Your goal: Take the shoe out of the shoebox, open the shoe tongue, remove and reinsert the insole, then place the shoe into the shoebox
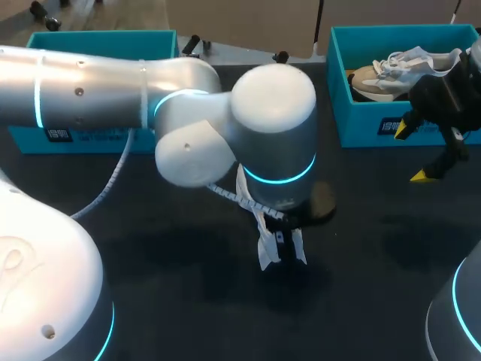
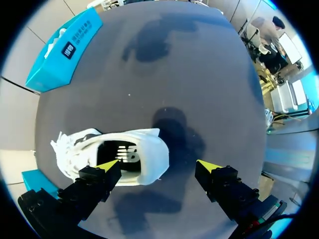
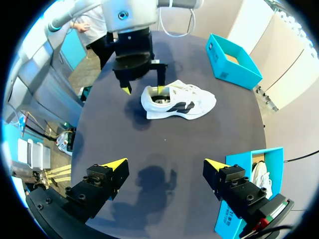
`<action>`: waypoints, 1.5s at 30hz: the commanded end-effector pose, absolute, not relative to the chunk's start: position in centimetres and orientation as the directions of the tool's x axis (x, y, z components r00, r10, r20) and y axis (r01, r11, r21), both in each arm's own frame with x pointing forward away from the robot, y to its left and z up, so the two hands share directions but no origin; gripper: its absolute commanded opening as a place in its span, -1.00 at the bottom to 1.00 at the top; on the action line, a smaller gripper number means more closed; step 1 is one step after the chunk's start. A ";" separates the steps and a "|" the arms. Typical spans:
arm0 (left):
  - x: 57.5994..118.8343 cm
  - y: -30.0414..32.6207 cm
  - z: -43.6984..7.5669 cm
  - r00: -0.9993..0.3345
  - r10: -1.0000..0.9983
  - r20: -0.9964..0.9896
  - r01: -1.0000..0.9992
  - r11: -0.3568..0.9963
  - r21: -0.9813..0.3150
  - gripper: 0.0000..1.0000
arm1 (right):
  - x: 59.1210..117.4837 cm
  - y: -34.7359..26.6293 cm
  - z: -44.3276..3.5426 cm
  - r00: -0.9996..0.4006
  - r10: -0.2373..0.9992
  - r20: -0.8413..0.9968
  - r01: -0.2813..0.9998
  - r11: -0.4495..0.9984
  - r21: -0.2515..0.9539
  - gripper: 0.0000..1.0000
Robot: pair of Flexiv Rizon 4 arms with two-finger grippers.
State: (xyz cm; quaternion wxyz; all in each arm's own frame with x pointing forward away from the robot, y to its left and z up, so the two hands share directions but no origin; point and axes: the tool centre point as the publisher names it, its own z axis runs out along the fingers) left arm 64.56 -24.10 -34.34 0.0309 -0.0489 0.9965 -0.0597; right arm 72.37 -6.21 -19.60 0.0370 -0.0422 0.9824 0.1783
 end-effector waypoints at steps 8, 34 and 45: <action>64.7 -24.5 -38.4 -0.992 -0.124 -0.039 -0.117 0.983 -0.145 1.00 | 72.4 -6.1 -19.7 -0.994 -0.070 -0.087 -0.096 0.934 0.345 1.00; 63.5 -23.7 -39.4 -0.997 -0.068 0.047 -0.073 0.989 -0.126 -1.00 | 72.4 -6.1 -19.7 -0.994 -0.070 -0.087 -0.096 0.934 0.345 1.00; 63.2 -22.5 -34.4 -0.998 0.039 0.054 0.033 0.993 -0.112 -1.00 | 72.4 -6.1 -19.7 -0.994 -0.070 -0.087 -0.096 0.934 0.345 1.00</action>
